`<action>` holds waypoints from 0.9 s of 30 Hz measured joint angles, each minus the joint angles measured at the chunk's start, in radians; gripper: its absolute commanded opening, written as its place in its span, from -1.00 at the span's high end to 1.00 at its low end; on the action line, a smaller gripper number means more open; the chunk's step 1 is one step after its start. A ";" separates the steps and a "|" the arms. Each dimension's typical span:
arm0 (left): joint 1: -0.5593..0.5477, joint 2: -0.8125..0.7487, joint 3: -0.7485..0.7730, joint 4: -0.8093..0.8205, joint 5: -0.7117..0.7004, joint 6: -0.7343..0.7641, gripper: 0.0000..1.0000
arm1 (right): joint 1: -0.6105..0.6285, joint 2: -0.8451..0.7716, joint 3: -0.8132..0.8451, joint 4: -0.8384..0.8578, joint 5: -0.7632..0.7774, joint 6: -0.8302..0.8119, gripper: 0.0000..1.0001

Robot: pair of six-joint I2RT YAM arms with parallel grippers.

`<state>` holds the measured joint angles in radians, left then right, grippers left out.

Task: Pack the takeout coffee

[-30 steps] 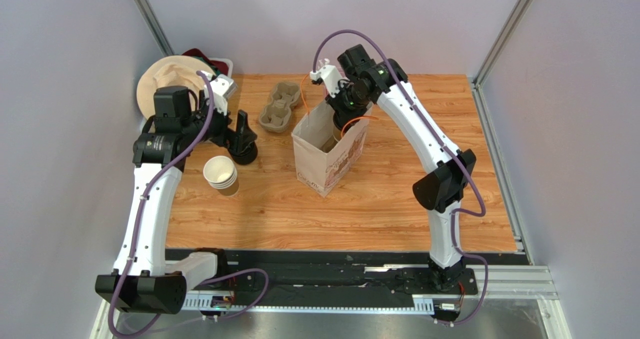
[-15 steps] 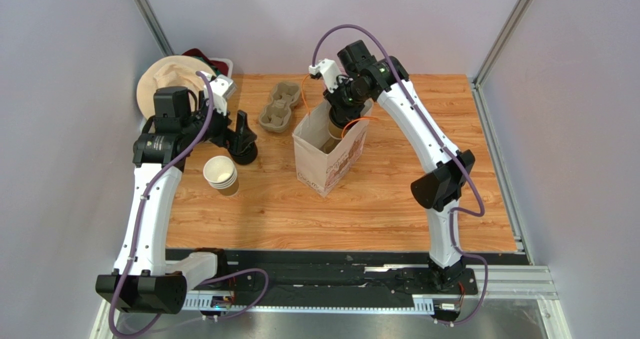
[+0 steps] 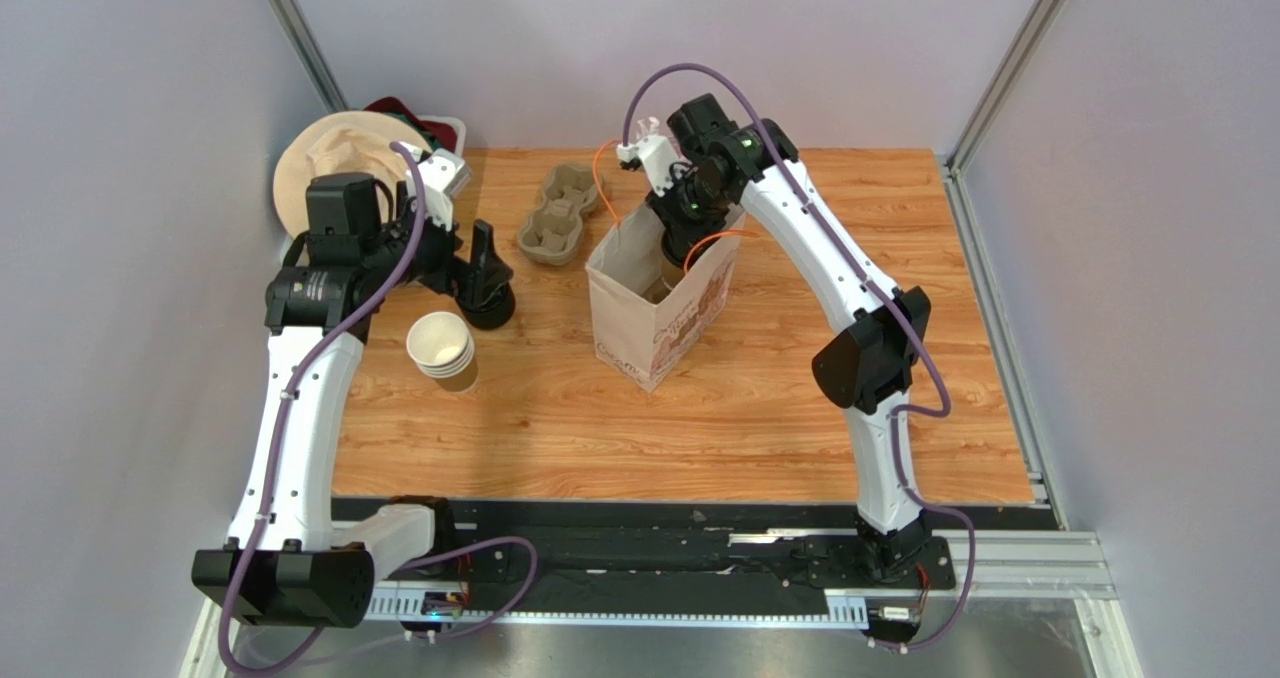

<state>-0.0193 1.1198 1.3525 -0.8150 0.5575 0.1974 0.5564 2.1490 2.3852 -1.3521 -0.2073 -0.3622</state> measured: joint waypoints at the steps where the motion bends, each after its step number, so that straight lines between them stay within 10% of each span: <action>1: 0.000 0.000 0.000 0.001 0.000 -0.001 -0.98 | 0.000 0.000 -0.016 0.000 0.003 0.000 1.00; 27: 0.003 -0.006 -0.004 0.014 0.011 -0.010 -0.98 | 0.001 0.023 -0.156 0.011 0.027 0.000 1.00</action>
<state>-0.0162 1.1133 1.3487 -0.8013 0.5686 0.1875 0.5575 2.1715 2.2295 -1.3407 -0.1806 -0.3622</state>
